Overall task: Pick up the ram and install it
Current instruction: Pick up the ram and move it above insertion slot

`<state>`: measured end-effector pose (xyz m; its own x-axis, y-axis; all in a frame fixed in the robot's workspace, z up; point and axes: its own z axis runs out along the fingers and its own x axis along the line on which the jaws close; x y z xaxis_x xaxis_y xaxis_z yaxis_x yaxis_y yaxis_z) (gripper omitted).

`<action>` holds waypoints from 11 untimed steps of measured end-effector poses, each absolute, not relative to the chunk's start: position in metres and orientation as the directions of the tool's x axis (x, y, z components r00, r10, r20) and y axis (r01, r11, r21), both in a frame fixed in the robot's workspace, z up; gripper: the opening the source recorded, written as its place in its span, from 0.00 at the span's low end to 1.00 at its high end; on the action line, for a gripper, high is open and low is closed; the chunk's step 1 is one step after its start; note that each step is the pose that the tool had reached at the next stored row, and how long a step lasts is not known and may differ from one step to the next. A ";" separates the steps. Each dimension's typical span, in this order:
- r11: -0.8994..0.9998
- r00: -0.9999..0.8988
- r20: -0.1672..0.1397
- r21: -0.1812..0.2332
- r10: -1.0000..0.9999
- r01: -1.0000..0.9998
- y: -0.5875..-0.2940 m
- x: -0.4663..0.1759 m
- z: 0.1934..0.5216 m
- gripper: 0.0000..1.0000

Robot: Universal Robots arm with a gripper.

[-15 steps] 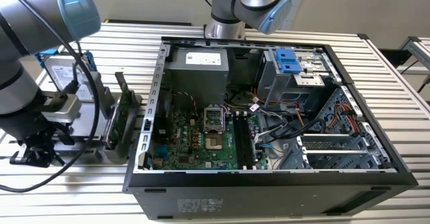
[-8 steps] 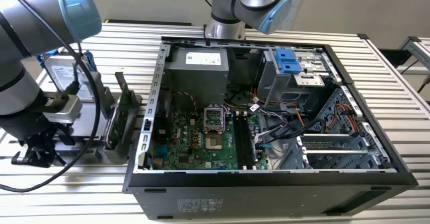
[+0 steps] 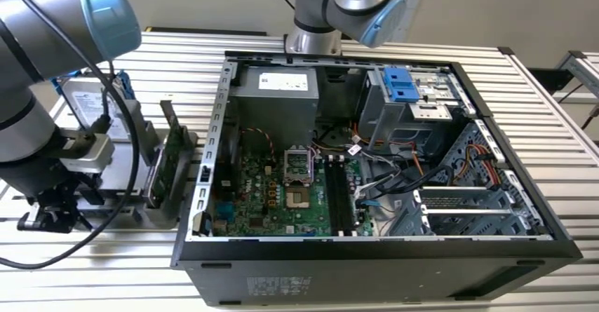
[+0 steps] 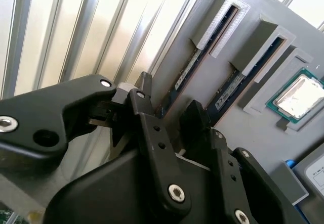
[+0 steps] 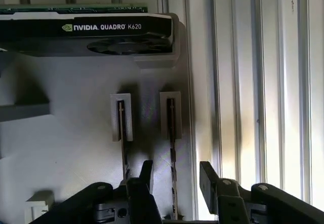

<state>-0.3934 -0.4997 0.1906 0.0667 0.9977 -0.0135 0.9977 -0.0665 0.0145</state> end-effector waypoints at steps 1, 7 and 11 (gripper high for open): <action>-0.067 0.067 -0.013 0.015 0.998 0.998 -0.500 -0.393 0.190 1.00; -0.067 0.067 -0.011 0.014 0.998 0.998 -0.500 -0.393 0.190 1.00; -0.067 0.067 -0.009 0.014 0.998 0.998 -0.500 -0.393 0.190 1.00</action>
<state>-0.3935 -0.4998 0.1903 0.0668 0.9977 -0.0092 0.9977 -0.0666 0.0143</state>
